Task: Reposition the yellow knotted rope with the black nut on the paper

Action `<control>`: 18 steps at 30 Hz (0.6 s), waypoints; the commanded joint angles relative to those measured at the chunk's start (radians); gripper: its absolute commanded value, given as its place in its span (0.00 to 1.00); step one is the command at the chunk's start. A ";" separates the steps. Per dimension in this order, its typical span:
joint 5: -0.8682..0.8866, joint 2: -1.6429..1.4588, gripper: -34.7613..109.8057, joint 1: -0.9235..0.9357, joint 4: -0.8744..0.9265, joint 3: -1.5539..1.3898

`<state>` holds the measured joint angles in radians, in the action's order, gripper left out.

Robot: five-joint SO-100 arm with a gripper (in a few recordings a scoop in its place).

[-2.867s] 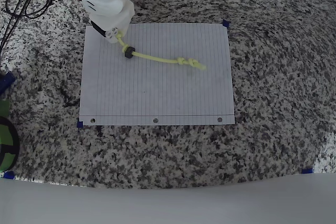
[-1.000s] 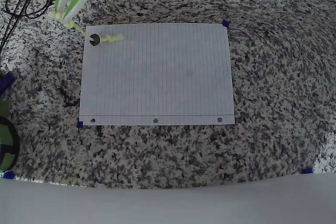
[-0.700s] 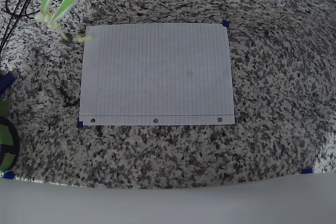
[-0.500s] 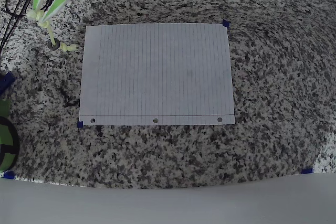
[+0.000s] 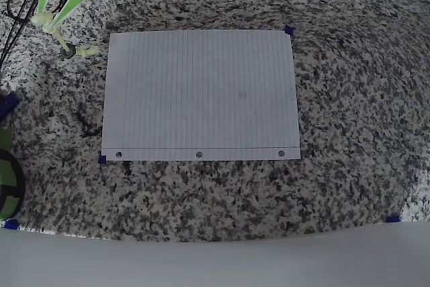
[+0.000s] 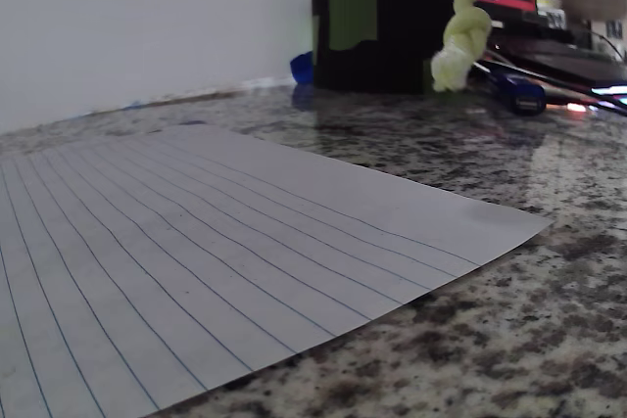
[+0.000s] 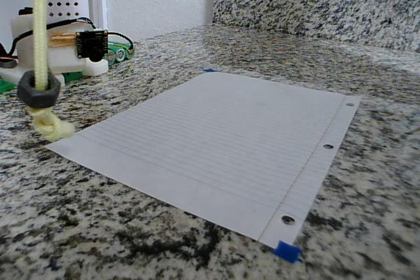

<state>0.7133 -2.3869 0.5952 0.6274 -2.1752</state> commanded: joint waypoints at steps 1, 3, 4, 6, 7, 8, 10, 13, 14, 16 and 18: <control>0.077 0.020 0.24 -0.017 -0.058 0.003; 0.135 0.029 0.24 -0.041 -0.086 -0.018; 0.160 0.031 0.24 -0.054 -0.107 -0.038; 0.230 0.026 0.24 -0.074 -0.129 -0.080; 0.256 0.018 0.24 -0.084 -0.143 -0.103; 0.284 0.011 0.24 -0.097 -0.147 -0.121; 0.322 -0.014 0.24 -0.120 -0.138 -0.161; 0.347 -0.058 0.24 -0.163 -0.132 -0.229; 0.385 -0.072 0.24 -0.172 -0.133 -0.253; 0.437 -0.115 0.24 -0.204 -0.135 -0.307; 0.445 -0.156 0.24 -0.252 -0.130 -0.356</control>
<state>1.1259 -2.4774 0.3958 0.5016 -2.5111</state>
